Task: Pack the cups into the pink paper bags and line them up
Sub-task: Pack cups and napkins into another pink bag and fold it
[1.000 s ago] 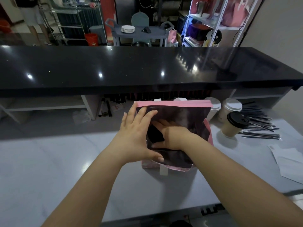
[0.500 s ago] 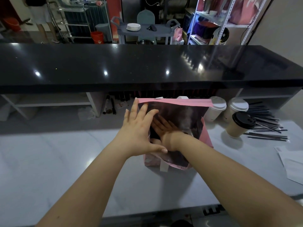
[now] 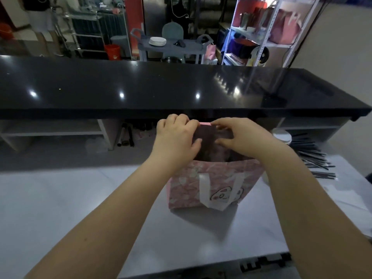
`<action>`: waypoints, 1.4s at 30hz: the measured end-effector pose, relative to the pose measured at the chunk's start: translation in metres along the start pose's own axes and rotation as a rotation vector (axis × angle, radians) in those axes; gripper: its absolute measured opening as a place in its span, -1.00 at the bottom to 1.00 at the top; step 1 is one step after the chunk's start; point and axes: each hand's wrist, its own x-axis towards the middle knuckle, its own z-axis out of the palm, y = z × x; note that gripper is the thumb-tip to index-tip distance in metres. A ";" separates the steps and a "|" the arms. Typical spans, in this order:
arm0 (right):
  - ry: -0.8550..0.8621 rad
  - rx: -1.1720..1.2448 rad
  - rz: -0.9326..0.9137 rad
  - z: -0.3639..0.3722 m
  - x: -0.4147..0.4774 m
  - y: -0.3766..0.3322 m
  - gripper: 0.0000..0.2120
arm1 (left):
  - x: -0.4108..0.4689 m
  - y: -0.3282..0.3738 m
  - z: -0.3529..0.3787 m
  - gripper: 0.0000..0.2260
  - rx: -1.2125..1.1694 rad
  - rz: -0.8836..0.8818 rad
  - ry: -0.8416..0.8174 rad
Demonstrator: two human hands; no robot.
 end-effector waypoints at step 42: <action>0.022 0.056 0.077 0.057 -0.024 0.317 -0.35 | 0.104 0.266 0.207 -0.58 -0.154 -0.392 -0.240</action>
